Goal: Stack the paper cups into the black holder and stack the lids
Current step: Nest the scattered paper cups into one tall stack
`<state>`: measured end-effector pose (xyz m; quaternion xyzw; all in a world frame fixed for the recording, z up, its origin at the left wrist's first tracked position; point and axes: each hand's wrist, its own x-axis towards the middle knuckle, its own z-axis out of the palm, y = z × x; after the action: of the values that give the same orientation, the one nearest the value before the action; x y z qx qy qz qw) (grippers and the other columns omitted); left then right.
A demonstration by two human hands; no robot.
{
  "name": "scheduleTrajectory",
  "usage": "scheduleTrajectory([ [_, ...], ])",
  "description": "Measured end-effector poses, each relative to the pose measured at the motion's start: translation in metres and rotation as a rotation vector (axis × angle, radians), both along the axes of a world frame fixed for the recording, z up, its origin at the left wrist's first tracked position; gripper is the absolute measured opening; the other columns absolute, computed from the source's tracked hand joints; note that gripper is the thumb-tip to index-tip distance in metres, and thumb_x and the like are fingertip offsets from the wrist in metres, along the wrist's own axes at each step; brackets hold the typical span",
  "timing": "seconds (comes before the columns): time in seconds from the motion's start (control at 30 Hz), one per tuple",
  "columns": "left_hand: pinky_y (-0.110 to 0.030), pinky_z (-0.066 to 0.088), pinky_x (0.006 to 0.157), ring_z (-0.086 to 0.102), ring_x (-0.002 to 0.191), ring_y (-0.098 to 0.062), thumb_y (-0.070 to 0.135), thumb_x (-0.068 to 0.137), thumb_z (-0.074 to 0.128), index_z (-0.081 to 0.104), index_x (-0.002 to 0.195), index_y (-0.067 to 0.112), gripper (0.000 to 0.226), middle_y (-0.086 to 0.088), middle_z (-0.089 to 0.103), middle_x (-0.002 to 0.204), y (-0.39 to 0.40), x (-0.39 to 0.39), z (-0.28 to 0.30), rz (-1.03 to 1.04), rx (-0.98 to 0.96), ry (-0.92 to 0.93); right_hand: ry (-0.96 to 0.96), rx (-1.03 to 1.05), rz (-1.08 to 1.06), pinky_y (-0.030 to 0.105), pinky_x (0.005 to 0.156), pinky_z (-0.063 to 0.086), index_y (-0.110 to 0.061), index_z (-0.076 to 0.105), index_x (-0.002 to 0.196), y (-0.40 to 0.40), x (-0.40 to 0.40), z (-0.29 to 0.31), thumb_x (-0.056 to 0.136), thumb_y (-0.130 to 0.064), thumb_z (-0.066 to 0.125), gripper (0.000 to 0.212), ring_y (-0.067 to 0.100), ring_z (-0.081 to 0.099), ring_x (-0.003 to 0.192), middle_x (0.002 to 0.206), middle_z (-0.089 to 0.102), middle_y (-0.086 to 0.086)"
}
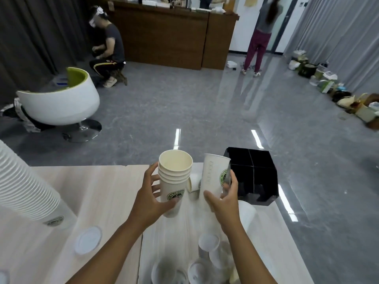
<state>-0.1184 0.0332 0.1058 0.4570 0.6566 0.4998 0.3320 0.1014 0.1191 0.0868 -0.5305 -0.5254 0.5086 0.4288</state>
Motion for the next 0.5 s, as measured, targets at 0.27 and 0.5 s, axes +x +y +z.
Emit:
scheduleTrajectory([
  [0.27, -0.018, 0.055, 0.085, 0.063, 0.112, 0.002, 0.022, 0.066, 0.099, 0.025, 0.128, 0.081, 0.114, 0.024, 0.053, 0.135, -0.043, -0.031, 0.032, 0.011, 0.076, -0.007, 0.217, 0.24, 0.118, 0.034, 0.09, 0.06, -0.05, 0.025, 0.152, -0.032, -0.036, 0.129, 0.083, 0.007, 0.076, 0.102, 0.017, 0.07, 0.113, 0.137, 0.058, 0.01],
  [0.5, -0.024, 0.056, 0.09, 0.064, 0.11, 0.001, 0.022, 0.065, 0.098, 0.027, 0.132, 0.079, 0.113, 0.021, 0.055, 0.135, -0.094, -0.061, 0.059, -0.017, 0.124, 0.026, 0.277, 0.362, 0.204, 0.041, 0.1, 0.057, -0.046, 0.015, 0.157, -0.083, -0.093, 0.201, 0.084, 0.013, 0.072, 0.11, 0.018, 0.066, 0.121, 0.135, 0.059, 0.004],
])
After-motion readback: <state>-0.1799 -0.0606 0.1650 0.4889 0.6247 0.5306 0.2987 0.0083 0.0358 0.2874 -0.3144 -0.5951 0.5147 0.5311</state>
